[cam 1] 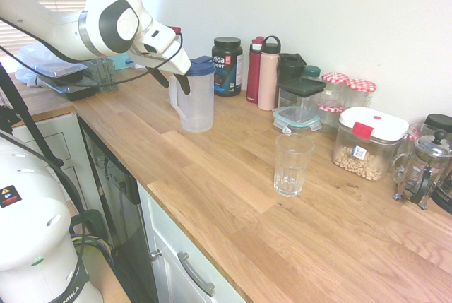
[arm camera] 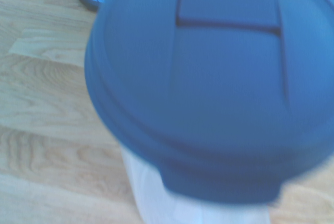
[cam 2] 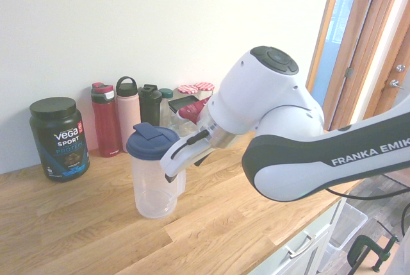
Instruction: Pour me some water
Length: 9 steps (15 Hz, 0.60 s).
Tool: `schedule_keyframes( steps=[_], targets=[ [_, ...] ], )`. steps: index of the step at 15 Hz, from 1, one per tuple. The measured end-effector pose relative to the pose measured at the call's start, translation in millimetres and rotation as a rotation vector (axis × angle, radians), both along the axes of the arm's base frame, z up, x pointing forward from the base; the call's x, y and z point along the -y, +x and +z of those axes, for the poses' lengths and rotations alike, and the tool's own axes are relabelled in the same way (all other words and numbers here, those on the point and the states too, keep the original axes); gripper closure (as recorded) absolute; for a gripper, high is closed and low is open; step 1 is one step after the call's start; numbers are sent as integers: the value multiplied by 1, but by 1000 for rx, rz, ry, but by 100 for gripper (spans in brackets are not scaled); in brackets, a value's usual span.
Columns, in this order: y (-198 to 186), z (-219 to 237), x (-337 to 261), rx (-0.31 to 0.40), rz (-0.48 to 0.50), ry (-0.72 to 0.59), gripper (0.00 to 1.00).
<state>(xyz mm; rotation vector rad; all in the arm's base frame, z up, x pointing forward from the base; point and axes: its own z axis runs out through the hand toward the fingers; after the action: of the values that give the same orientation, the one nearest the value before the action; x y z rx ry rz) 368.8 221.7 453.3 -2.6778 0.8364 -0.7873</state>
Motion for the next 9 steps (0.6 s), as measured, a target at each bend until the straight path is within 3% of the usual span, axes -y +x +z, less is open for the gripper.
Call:
schedule_keyframes(
  steps=[9],
  targets=[
    [18,-3,-13,-14,4,1,100]
  ],
)
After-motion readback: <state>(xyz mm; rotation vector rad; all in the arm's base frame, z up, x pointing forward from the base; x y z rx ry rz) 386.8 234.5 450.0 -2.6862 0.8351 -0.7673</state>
